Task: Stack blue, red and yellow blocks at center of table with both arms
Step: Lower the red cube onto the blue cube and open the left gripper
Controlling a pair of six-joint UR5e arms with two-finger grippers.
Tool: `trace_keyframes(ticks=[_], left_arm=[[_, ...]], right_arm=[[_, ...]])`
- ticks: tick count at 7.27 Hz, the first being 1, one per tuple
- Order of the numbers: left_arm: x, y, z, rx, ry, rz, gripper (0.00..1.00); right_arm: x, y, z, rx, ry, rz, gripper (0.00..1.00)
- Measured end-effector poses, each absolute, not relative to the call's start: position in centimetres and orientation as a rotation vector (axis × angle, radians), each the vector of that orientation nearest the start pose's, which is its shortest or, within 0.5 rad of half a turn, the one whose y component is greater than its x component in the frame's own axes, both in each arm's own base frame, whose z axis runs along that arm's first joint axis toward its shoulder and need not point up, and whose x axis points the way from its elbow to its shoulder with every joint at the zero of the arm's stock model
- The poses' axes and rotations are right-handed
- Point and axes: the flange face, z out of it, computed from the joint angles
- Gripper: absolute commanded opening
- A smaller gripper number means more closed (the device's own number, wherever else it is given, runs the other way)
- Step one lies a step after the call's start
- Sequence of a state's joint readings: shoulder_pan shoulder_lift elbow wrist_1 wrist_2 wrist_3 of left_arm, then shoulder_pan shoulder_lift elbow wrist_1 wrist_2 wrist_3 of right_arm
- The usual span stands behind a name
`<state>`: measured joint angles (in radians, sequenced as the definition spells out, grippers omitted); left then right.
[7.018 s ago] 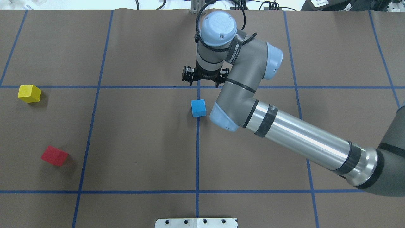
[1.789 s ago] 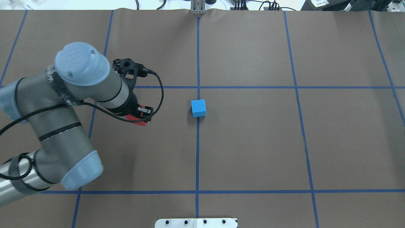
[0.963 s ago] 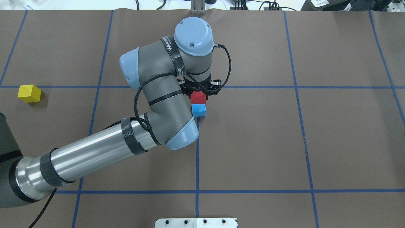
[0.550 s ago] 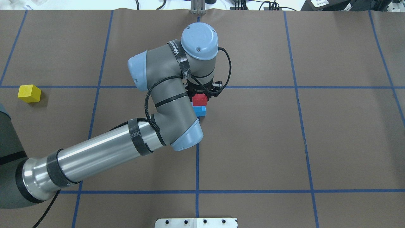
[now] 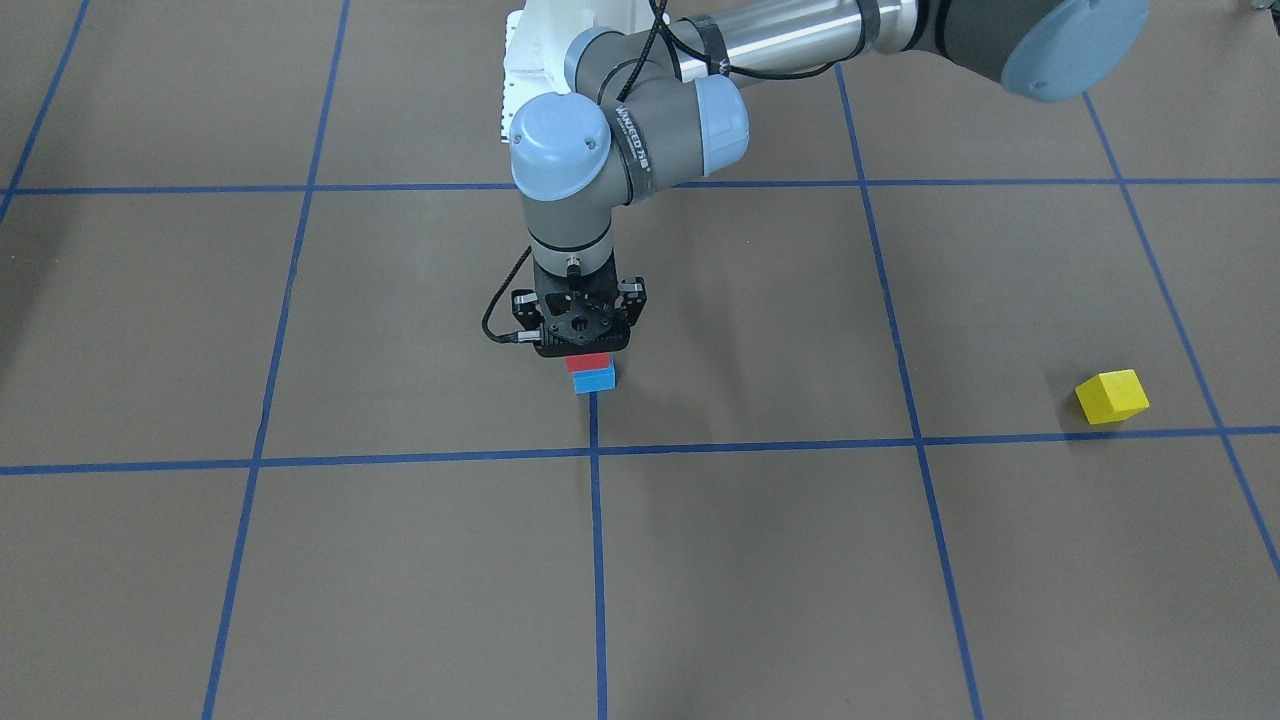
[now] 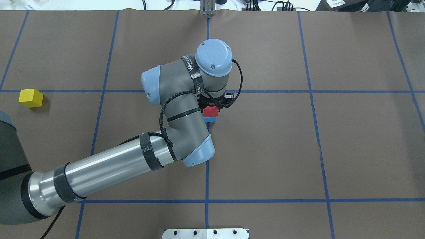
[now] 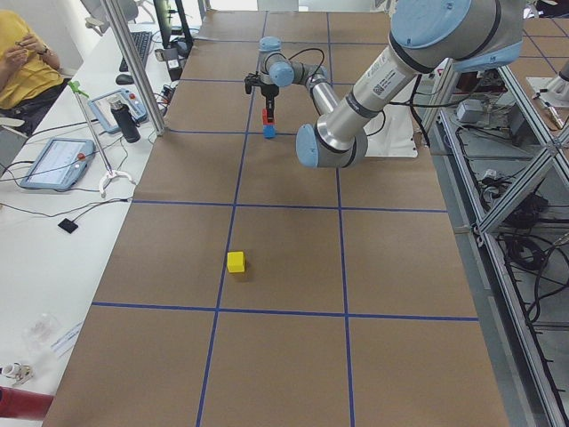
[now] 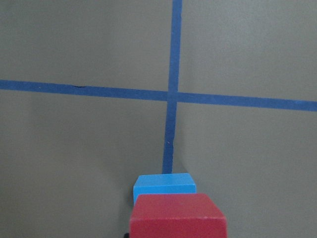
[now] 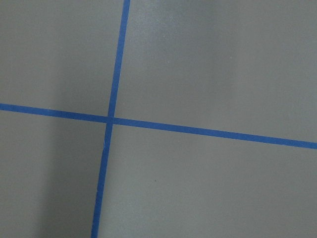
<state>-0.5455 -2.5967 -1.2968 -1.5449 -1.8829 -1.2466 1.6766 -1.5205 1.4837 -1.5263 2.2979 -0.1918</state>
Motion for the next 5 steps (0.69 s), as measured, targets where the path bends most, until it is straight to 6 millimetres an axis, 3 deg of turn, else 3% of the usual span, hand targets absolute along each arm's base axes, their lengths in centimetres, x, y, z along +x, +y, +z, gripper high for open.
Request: trace_keyframes(ticks=[5], left_arm=[[62.08,-49.74,12.61,0.041,0.79,-0.09,0.2]], right_arm=[[12.1,-50.38,67.49,0.115,-0.718,-0.085,0.99]])
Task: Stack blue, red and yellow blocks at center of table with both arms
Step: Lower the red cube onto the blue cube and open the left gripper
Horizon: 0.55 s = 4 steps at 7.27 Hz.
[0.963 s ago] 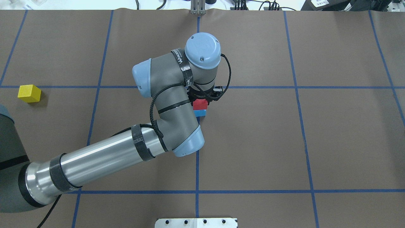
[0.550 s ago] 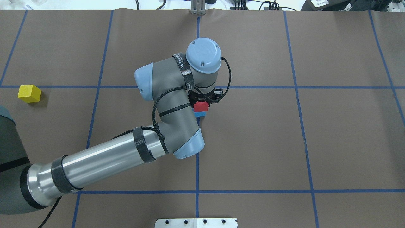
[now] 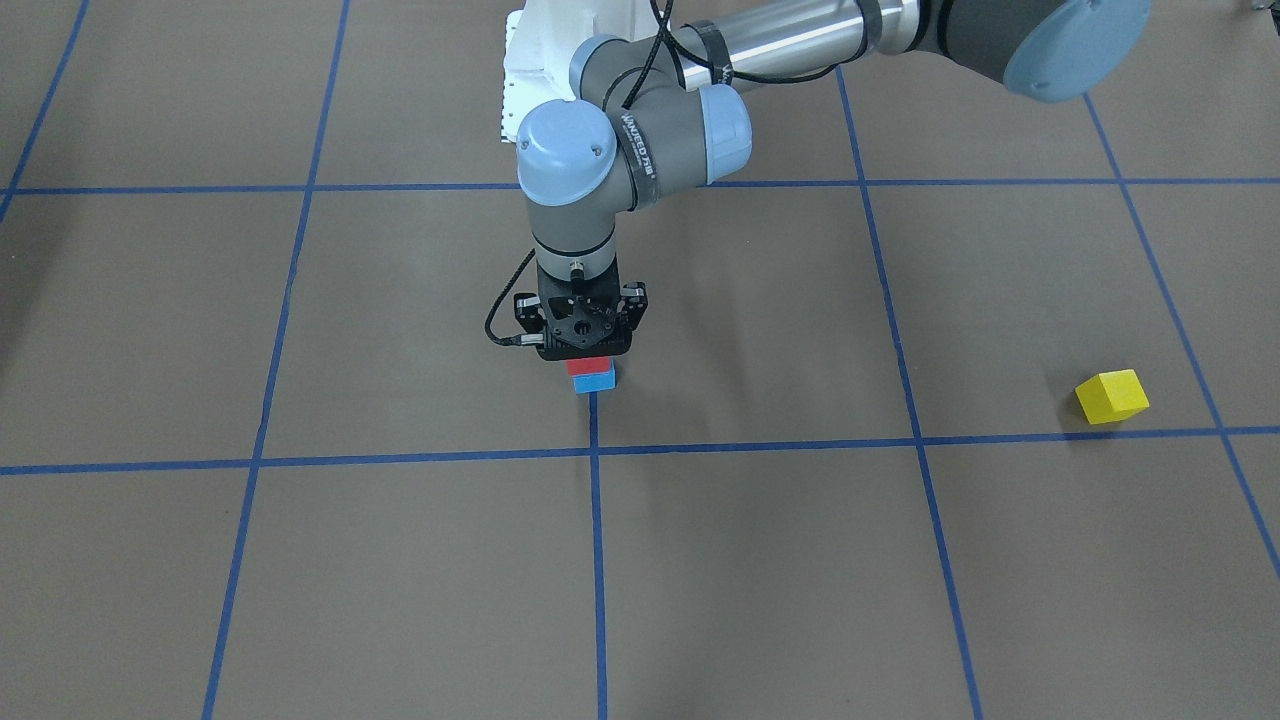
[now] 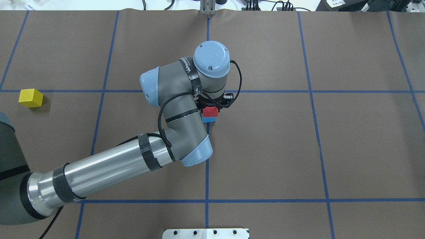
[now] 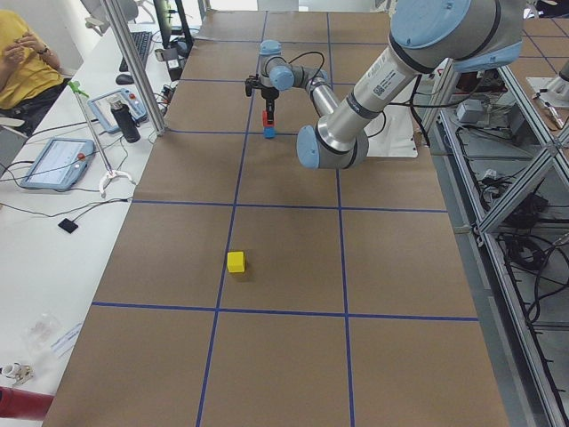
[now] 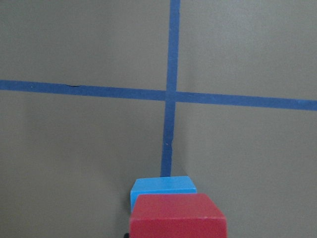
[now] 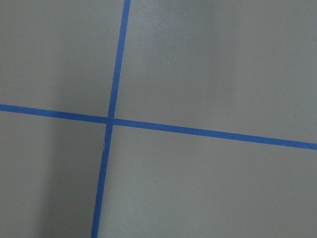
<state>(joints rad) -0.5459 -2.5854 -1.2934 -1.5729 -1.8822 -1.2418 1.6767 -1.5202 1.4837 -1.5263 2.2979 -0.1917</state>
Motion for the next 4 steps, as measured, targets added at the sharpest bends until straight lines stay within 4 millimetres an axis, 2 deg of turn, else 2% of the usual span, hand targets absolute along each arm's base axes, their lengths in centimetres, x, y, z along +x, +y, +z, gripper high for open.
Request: trace_keyframes(ticks=[2,3,4], left_arm=[[61.96,-49.9,12.98,0.045,0.792,-0.088,0.2],[61.9,-49.97,13.02,0.047,0.793,-0.088,0.3],[61.88,-50.0,13.12,0.047,0.793,-0.088,0.52]], right_arm=[[12.1,-50.38,67.45,0.116,-0.718,-0.085,0.99],[12.1,-50.41,67.42,0.117,-0.718,-0.085,0.99],[12.11,-50.46,67.35,0.118,-0.718,-0.086,0.99]])
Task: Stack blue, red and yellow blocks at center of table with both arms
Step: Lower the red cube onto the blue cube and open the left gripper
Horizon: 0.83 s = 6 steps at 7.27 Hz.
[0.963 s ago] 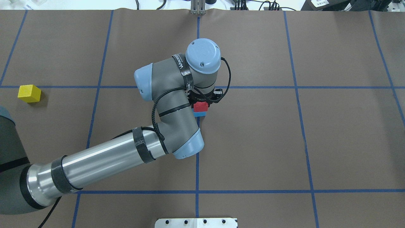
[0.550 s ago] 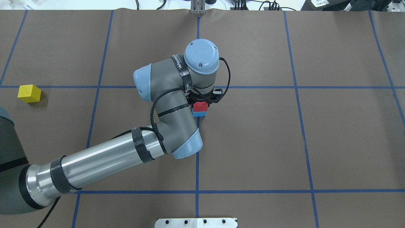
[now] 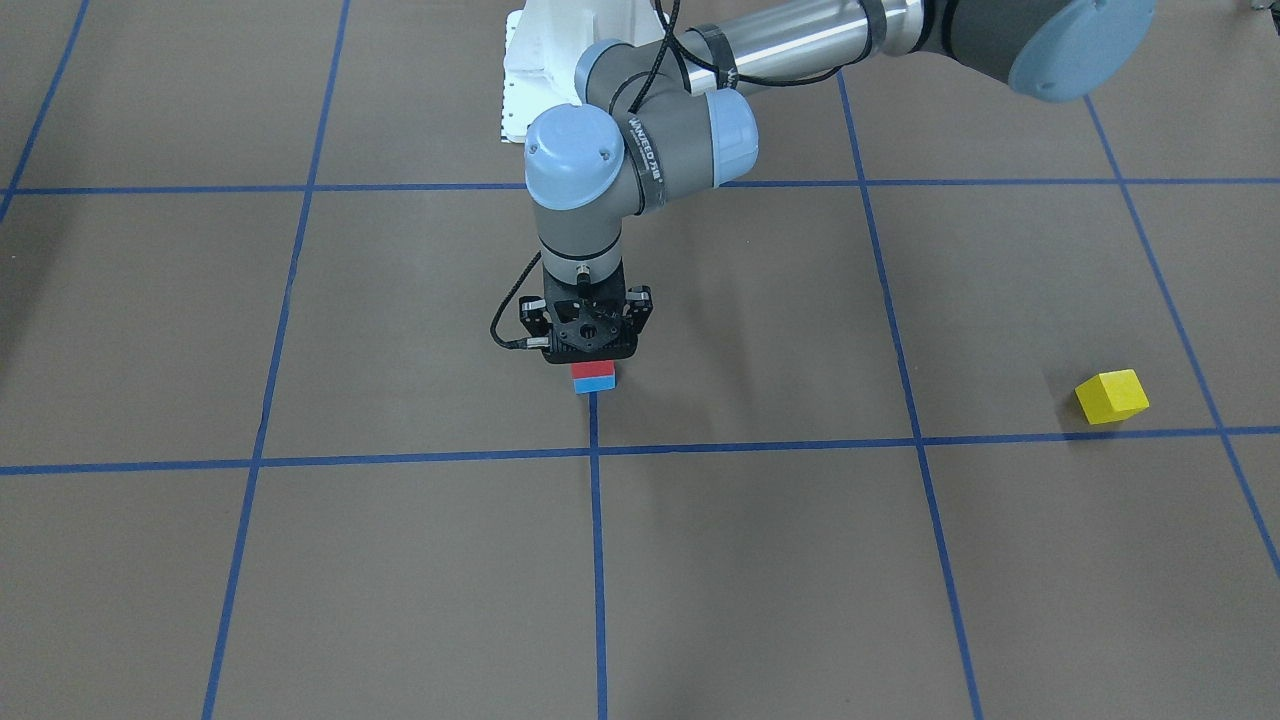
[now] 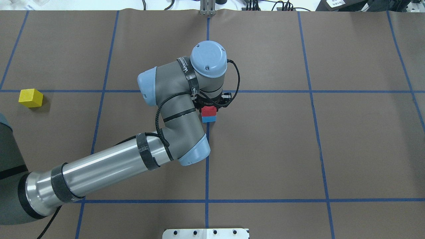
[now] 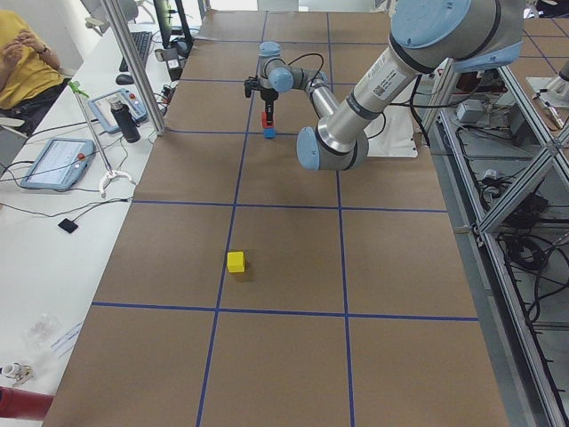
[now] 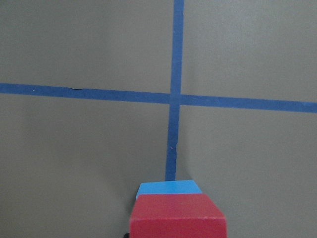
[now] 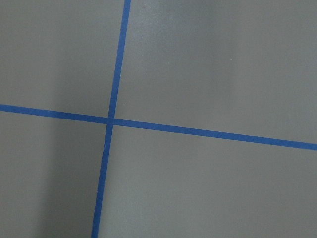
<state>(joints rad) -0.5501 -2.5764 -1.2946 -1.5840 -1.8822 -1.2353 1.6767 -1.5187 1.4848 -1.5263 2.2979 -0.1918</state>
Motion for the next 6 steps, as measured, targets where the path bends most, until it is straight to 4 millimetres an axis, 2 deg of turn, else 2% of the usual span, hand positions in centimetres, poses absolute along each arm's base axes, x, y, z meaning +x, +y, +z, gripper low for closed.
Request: trace_keyframes(ticks=[1,4,6], left_arm=[[61.84,-50.02,13.26,0.048,0.792,-0.088,1.0],[61.8,-50.05,14.09,0.065,0.801,-0.085,1.0],[61.74,-49.91,13.87,0.077,0.817,-0.08,1.0]], right_arm=[[12.12,-50.52,67.3,0.119,-0.718,-0.086,0.99],[12.14,-50.72,67.15,0.122,-0.717,-0.087,0.99],[12.16,-50.82,67.07,0.123,-0.716,-0.088,0.99]])
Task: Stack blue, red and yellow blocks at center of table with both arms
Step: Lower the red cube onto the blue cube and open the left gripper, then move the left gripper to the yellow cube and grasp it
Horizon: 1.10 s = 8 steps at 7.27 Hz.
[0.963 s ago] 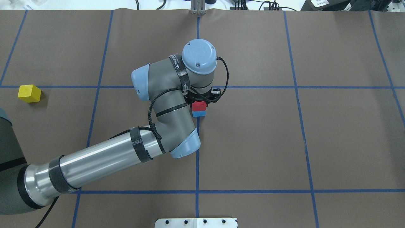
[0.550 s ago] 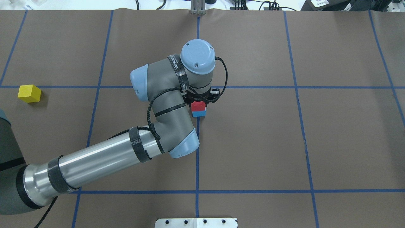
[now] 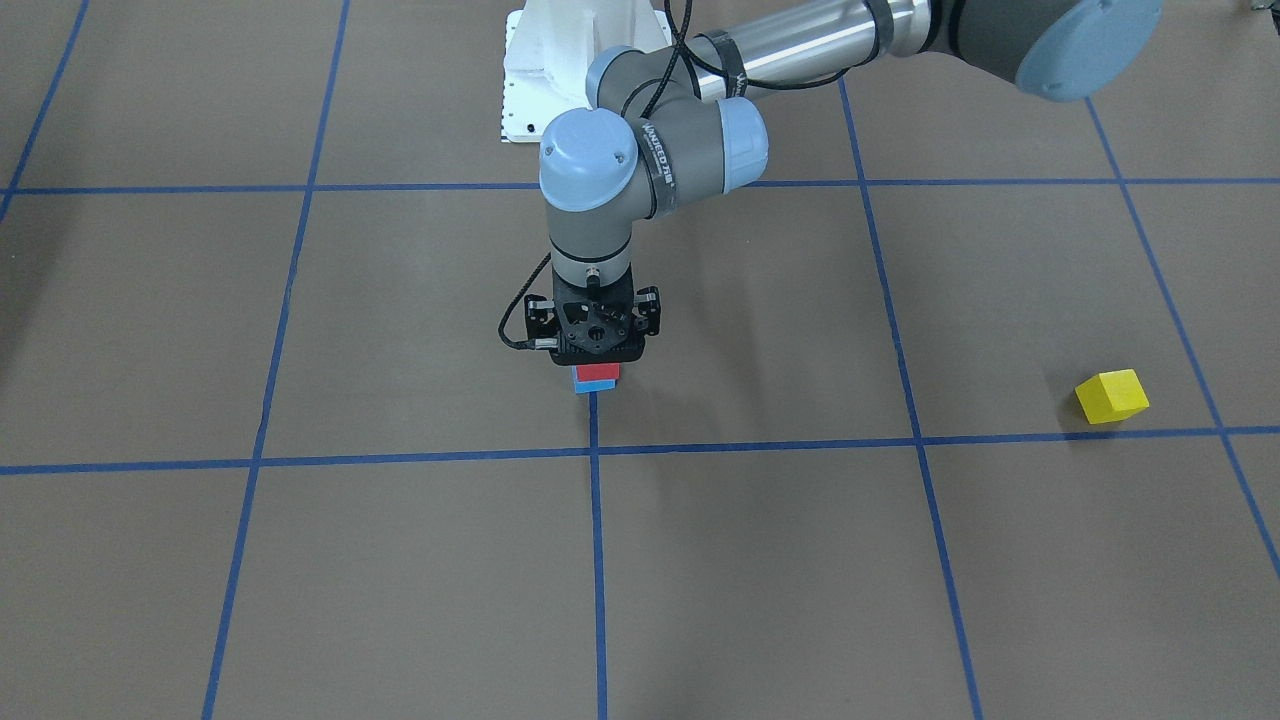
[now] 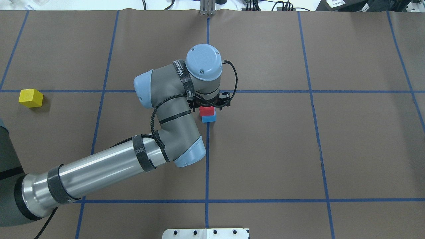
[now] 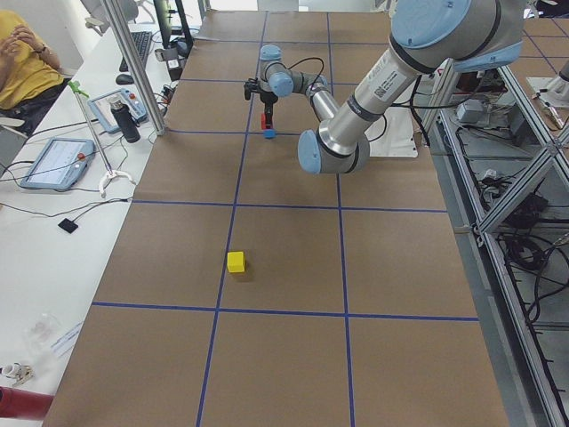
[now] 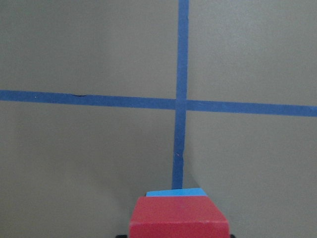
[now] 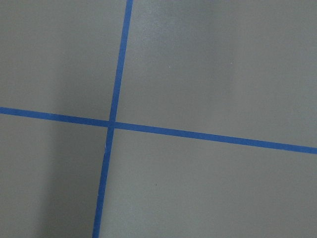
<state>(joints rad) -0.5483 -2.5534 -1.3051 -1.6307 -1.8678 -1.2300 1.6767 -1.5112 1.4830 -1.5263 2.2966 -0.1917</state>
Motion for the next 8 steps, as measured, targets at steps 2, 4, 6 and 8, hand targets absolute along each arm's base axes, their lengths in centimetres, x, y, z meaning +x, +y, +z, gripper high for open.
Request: trace_keyframes(ticks=[2,4,6,8], left_arm=[[60.5,-49.5,12.1,0.1,0.847,-0.058,1.0],[56.1,-50.0,11.1,0.147,0.832,0.01,1.0],[46.2,-52.1,16.8,0.198,0.806,0.144,1.0],[34.6,-55.5,26.5,0.256,0.743,0.306,1.0]], right_arm=[[12.2,-50.9,67.0,0.125,-0.715,-0.089,0.99],[12.2,-51.0,66.9,0.126,-0.715,-0.089,0.99],[12.2,-51.0,66.8,0.127,-0.715,-0.088,0.99],[12.2,-51.0,66.8,0.127,-0.716,-0.088,0.99]])
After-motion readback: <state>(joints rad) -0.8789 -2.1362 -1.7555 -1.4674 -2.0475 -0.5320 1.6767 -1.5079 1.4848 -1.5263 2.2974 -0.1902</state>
